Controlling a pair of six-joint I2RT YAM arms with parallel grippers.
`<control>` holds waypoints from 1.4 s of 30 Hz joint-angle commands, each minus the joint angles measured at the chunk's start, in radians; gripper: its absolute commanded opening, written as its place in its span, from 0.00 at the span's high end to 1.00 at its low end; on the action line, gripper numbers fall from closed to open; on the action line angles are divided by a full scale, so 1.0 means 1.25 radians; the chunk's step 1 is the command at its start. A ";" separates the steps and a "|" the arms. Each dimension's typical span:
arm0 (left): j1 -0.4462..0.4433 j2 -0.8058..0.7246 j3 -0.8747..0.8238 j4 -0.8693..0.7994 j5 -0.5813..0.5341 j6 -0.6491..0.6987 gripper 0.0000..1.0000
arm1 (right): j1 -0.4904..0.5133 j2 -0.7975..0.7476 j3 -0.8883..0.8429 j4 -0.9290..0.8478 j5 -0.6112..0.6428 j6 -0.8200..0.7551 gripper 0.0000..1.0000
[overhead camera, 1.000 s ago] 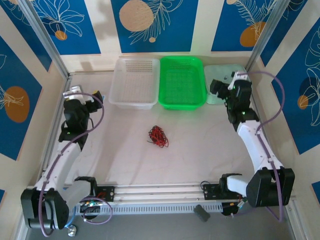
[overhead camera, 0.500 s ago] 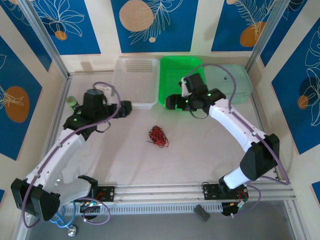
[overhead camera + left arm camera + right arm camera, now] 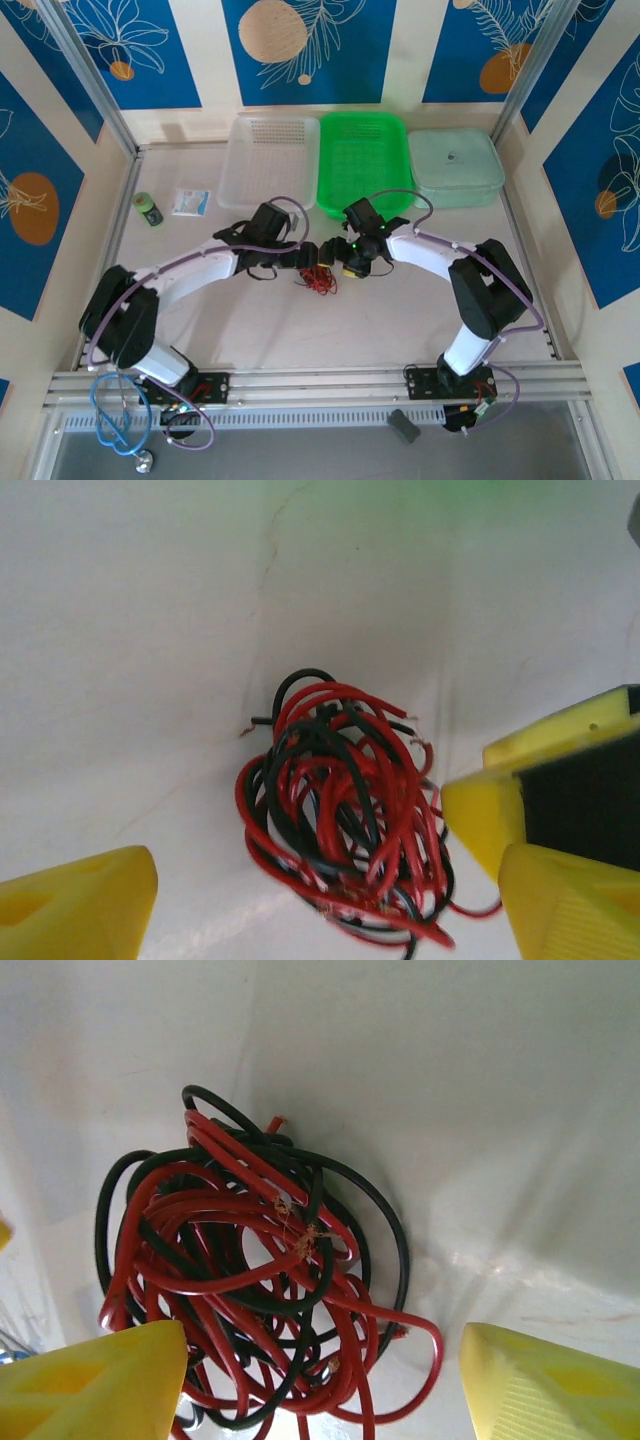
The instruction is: Untangle the cables
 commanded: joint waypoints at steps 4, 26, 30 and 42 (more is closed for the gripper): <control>-0.028 0.102 0.017 0.070 -0.003 -0.046 0.25 | 0.013 0.007 -0.066 0.101 -0.058 0.067 0.28; -0.035 0.036 -0.245 0.410 0.071 -0.129 0.85 | 0.020 -0.007 -0.092 0.139 -0.092 0.090 0.55; -0.035 -0.006 -0.265 0.429 0.074 -0.111 0.67 | 0.018 0.004 -0.089 0.116 -0.090 0.070 0.80; -0.035 -0.144 -0.319 0.397 0.073 -0.024 0.18 | 0.019 -0.034 -0.122 0.196 -0.235 -0.237 1.00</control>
